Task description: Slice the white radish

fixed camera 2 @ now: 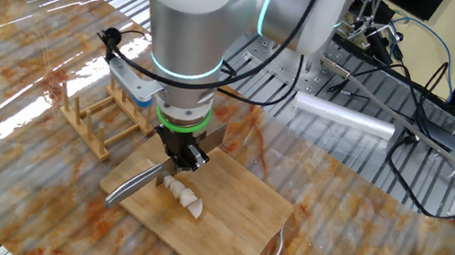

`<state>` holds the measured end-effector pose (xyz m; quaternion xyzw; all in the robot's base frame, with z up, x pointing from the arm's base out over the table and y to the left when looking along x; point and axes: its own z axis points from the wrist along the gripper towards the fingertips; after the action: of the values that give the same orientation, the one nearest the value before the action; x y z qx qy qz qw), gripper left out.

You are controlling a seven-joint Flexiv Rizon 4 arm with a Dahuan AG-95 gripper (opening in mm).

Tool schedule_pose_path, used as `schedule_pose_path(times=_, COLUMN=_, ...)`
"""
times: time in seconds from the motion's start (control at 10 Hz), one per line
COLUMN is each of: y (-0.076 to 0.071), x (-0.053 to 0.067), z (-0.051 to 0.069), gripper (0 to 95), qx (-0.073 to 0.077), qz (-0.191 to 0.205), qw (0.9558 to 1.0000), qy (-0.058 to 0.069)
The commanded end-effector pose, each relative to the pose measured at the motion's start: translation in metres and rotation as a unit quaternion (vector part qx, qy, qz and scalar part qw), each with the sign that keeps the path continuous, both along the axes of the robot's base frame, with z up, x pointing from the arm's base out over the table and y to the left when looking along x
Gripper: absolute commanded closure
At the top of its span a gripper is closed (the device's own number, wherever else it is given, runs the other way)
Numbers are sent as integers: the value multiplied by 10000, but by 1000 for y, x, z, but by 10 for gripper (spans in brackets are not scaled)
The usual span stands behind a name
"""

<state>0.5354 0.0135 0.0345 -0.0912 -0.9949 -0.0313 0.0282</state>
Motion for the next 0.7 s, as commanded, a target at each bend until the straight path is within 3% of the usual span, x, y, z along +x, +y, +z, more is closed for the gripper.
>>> schedule_pose_path(times=0.1, y=1, x=0, z=-10, gripper=950, qx=16, qz=-19, qw=10000, qy=7)
schedule_pose_path(times=0.5, y=5, x=-1, z=0, gripper=950, qx=2, qz=-76, qw=9999, qy=72)
schedule_pose_path(times=0.7, y=8, x=-2, z=4, gripper=950, qx=-87, qz=-26, qw=9999, qy=76)
